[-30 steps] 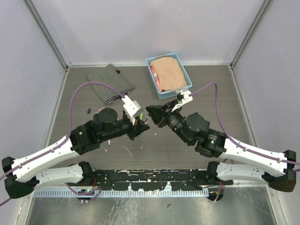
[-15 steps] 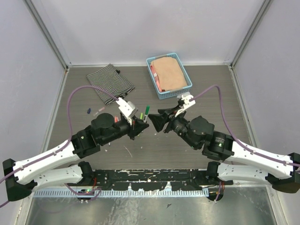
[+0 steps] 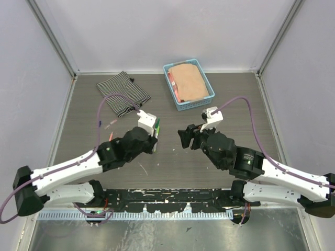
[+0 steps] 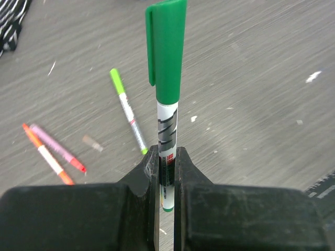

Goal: Insert the pens into the pen caps
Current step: Place the pen at the center of the board.

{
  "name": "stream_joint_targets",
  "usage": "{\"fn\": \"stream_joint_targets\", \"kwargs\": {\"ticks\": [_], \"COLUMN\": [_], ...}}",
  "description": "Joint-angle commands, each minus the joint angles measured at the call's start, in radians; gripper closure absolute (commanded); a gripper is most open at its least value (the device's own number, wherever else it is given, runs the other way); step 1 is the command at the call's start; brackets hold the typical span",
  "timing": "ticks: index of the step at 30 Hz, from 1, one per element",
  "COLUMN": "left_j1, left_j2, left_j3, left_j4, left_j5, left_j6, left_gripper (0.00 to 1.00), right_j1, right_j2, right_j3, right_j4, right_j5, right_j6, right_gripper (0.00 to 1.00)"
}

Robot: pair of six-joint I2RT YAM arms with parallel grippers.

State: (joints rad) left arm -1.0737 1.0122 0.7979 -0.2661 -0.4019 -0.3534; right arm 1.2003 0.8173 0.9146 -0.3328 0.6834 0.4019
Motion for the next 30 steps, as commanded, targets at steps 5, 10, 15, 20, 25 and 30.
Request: {"fn": "stream_joint_targets", "kwargs": {"ticks": [5,10,15,20,25,30], "left_j1": [0.004,0.015,0.059,0.112,0.147,0.152], "left_j2": [0.288,0.450,0.627,0.721,0.786,0.838], "left_j3": [0.196,0.310,0.402,0.431,0.467,0.501], "left_j4": [-0.211,-0.282,-0.325,-0.324,-0.337,-0.362], "left_j5": [-0.142,-0.115,-0.002,0.084,0.139,0.146], "left_j6": [-0.168,-0.233,-0.243,-0.248,-0.234,-0.233], "left_gripper": [1.00,1.00,1.00,1.00,1.00,1.00], "right_j1": [-0.288,-0.444,-0.462,-0.462,-0.462,-0.462], "right_j2": [0.037,0.011,-0.042,-0.111,-0.150,-0.136], "right_j3": [0.023,-0.026,-0.064,-0.093,-0.112,-0.103], "right_j4": [-0.062,-0.061,-0.077,-0.112,-0.131,-0.146], "right_j5": [-0.191,-0.310,-0.363,-0.357,-0.341,-0.345], "right_j6": [0.078,0.112,0.129,0.161,0.168,0.152], "right_gripper": [0.34,0.33,0.33,0.33,0.33,0.33]}}
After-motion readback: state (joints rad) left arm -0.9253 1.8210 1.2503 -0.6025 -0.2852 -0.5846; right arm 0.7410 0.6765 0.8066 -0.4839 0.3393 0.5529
